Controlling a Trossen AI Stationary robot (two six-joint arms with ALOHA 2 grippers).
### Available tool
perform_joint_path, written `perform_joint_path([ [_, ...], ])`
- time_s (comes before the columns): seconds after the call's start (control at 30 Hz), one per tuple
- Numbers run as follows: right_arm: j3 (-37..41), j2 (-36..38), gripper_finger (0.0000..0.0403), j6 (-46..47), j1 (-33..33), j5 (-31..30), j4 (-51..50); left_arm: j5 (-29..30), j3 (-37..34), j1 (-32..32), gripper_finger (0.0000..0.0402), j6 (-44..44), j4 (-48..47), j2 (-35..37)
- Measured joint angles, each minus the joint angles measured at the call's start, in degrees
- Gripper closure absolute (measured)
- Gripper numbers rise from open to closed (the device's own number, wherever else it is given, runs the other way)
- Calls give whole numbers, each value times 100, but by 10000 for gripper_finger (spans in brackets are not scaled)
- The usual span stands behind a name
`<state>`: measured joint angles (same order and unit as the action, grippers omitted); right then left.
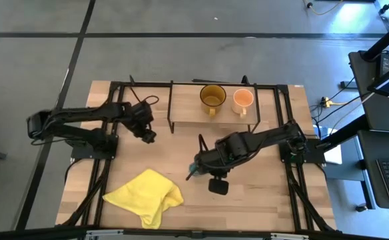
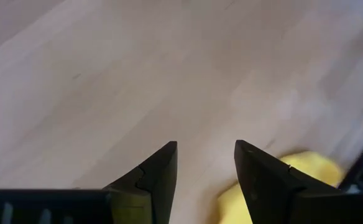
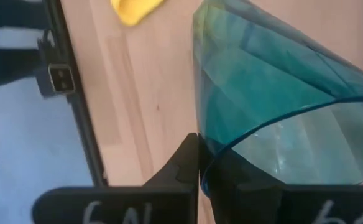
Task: Stack small to large cups/mugs on shelf
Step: Put the blue glass on the shelf
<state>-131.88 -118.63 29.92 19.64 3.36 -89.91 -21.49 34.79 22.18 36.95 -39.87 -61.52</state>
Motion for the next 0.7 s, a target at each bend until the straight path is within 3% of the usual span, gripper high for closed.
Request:
perform_joint_path([
  [0.13,301,-12,385,-37,59,128,-30,342,0,-485,247,554,792,-65],
  [0.37,304,-44,385,-587,470,-875,-3,384,0,-900,247,1390,2253,-496],
  [0.57,304,-42,385,-1379,826,-1700,-6,-70,0,-1175,247,1989,3111,-1014],
  [0.7,304,-43,385,-1846,959,-1865,-9,-354,0,-1292,247,2148,3535,-1404],
])
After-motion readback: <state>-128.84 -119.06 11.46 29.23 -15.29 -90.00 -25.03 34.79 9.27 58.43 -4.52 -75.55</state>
